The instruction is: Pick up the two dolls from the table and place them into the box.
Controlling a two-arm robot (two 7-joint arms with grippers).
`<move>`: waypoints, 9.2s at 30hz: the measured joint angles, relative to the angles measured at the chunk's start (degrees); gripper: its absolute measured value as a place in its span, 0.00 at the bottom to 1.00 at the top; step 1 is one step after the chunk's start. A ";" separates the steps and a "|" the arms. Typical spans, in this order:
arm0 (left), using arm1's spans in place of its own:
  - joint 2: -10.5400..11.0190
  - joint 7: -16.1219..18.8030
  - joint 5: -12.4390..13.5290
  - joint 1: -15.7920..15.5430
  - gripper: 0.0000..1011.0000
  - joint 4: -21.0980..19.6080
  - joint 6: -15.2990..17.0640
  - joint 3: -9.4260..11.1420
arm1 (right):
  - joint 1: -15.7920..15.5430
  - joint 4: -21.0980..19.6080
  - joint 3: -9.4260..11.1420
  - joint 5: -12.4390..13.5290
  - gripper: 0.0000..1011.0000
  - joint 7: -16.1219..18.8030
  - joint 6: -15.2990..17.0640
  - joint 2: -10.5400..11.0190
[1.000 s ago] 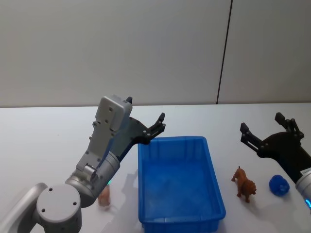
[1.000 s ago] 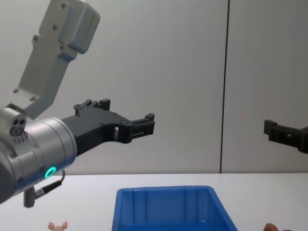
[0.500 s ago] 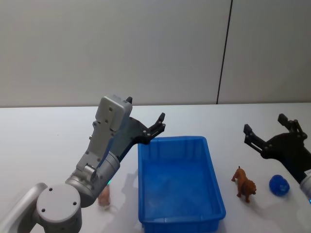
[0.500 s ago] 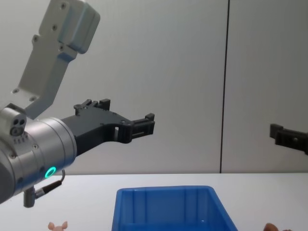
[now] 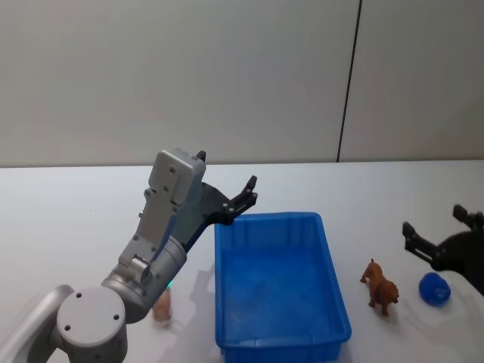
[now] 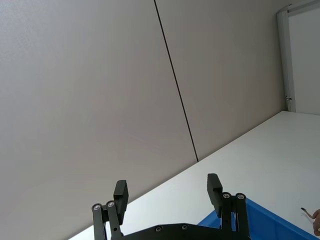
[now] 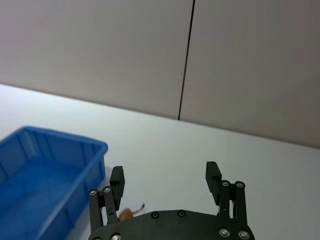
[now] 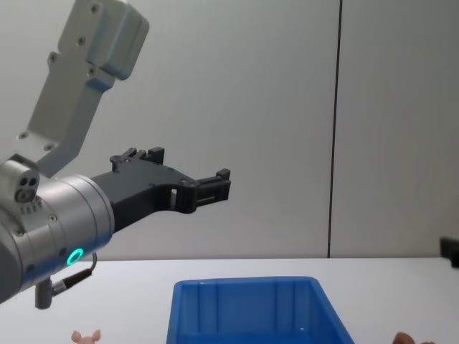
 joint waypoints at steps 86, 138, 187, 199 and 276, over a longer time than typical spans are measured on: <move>0.00 0.00 0.00 0.00 0.99 0.00 0.00 0.00 | 8.47 10.87 -2.21 -5.09 0.31 15.07 0.24 -2.14; 0.00 0.00 0.00 0.00 0.99 0.00 0.00 0.00 | 12.04 9.55 -6.81 -5.73 0.99 22.49 6.47 -5.37; 0.00 0.00 0.00 0.00 0.99 0.00 0.00 0.00 | 3.91 8.37 -4.05 -0.97 0.62 13.67 14.19 1.07; 0.00 0.00 0.00 0.00 0.99 0.00 0.00 0.00 | 4.49 8.42 -4.03 -0.74 0.37 13.28 12.78 0.79; 0.16 0.01 0.04 0.22 0.99 -0.23 0.30 -0.05 | 6.41 3.61 -4.93 1.68 0.99 19.75 5.19 1.65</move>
